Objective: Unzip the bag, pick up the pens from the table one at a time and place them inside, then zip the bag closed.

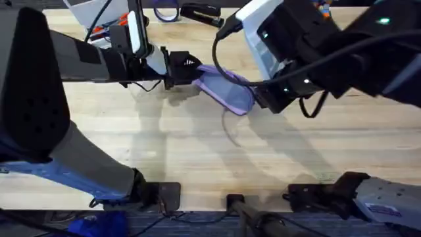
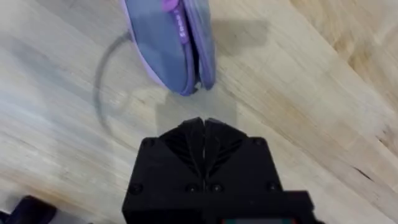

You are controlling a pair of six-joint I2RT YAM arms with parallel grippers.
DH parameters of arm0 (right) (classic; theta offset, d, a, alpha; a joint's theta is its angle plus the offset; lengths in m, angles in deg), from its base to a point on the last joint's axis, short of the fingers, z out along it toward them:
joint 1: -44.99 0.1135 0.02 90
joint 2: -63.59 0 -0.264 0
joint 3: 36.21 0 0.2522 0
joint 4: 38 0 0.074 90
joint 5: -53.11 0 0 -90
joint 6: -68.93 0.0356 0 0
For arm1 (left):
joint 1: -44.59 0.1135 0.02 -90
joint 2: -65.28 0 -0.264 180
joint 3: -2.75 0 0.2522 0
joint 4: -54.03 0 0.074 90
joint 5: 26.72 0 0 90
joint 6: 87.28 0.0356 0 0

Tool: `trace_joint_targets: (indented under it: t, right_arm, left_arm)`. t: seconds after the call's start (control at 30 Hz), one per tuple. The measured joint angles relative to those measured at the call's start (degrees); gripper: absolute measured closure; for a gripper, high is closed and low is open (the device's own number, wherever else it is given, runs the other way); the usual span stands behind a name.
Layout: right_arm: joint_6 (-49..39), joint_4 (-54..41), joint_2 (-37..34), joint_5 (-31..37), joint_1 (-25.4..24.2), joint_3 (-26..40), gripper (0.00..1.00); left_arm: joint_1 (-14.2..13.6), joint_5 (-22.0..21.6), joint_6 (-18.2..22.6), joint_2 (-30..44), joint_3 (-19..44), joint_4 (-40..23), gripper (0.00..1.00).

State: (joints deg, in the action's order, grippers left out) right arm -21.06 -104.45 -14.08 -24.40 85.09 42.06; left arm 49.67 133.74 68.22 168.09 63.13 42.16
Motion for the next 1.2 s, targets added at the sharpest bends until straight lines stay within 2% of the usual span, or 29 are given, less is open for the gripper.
trace_joint_targets:
  t: [0.27,0.83,0.87,1.07,1.2]
  right_arm:
    - [0.2,-0.1,4.0,0.0,0.0,0.0,0.972]
    - [0.2,0.0,4.2,0.2,0.0,0.0,0.968]
    - [0.5,0.0,4.2,0.2,0.0,0.0,0.888]
    - [0.3,0.1,4.2,0.2,0.0,0.0,0.047]
    - [0.4,0.2,4.2,0.2,0.0,0.0,0.006]
  left_arm:
    - [0.0,0.0,0.0,0.0,0.0,0.0,0.958]
    - [0.0,0.0,0.0,0.0,0.0,0.0,0.958]
    - [0.0,0.0,0.0,0.0,0.0,0.0,0.958]
    - [0.0,0.0,0.0,0.0,0.0,0.0,0.958]
    - [0.0,0.0,0.0,0.0,0.0,0.0,0.958]
